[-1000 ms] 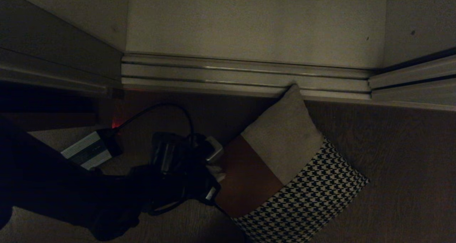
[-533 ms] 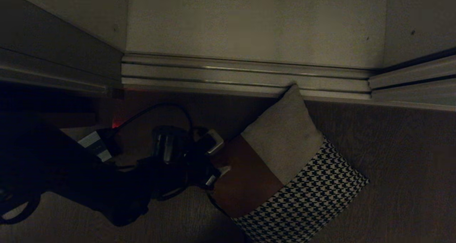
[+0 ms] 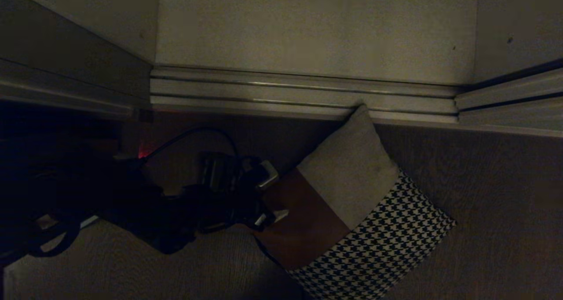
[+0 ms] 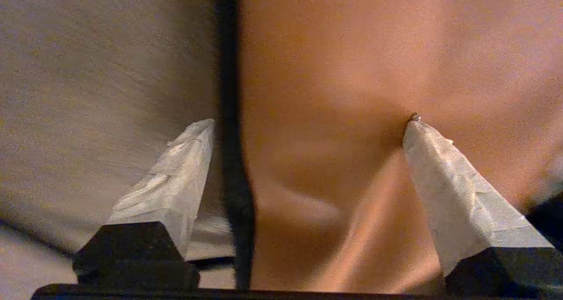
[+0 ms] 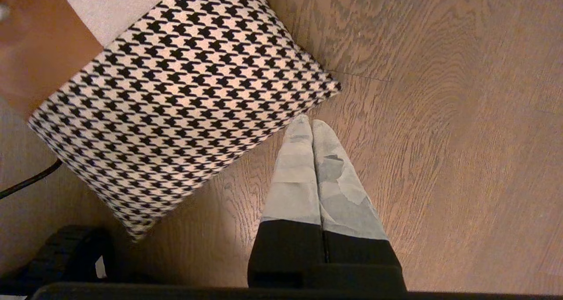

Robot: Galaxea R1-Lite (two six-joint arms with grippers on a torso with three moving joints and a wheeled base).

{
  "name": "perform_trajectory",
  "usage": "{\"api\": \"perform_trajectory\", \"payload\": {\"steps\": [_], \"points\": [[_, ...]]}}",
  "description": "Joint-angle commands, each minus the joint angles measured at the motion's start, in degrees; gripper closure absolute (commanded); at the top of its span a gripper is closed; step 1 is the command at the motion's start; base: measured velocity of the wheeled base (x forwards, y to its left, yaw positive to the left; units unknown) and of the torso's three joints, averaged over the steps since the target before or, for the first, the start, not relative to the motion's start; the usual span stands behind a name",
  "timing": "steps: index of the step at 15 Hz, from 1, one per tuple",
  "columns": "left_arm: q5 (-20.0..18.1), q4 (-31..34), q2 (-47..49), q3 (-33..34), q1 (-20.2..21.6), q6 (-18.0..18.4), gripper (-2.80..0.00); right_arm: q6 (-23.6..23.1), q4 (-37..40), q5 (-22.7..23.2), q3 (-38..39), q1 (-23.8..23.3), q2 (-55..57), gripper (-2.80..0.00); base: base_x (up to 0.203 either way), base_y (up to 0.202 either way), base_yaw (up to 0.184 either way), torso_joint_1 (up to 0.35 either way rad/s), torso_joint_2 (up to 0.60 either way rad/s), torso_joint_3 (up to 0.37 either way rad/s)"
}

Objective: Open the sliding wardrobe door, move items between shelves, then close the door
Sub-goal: Place the pillow on the higher shelf

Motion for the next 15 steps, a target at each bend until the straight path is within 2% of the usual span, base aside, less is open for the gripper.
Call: {"api": "perform_trajectory", "payload": {"steps": [1,2,5,6,7,10,14,15], "points": [[-4.4,9.9,1.9,-4.3,1.2,-1.0,-2.80,0.0,0.0,0.0,0.2,0.0,0.0,0.00,0.000,0.000,0.000,0.000,0.00,0.000],[-6.6,12.9,2.5,-6.5,2.2,-1.7,-2.80,0.0,0.0,0.0,0.2,0.0,0.0,0.00,0.000,0.000,0.000,0.000,0.00,0.000],[-9.0,14.1,2.8,-8.5,3.7,-2.5,-2.80,0.0,0.0,0.0,0.2,0.0,0.0,0.00,0.000,0.000,0.000,0.000,0.00,0.000],[-12.3,15.2,3.0,-8.9,3.8,-3.4,-2.80,0.0,0.0,0.0,0.2,0.0,0.0,0.00,0.000,0.000,0.000,0.000,0.00,0.000],[-13.7,16.8,3.5,-9.3,3.9,-5.2,-2.80,0.0,0.0,0.0,0.2,0.0,0.0,0.00,0.000,0.000,0.000,0.000,0.00,0.000],[-19.0,19.0,5.7,-10.7,4.1,-14.5,-2.80,0.0,0.0,0.0,0.2,0.0,0.0,0.00,0.000,0.000,0.000,0.000,0.00,0.000],[-22.0,19.2,7.6,-13.0,4.1,-21.2,-2.80,0.0,0.0,0.0,0.2,0.0,0.0,0.00,0.000,0.000,0.000,0.000,0.00,0.000],[-22.2,19.1,7.8,-13.0,4.1,-21.8,0.00,0.0,0.0,0.0,0.2,0.0,0.0,0.00,0.000,0.000,0.000,0.000,0.00,0.000]]}}
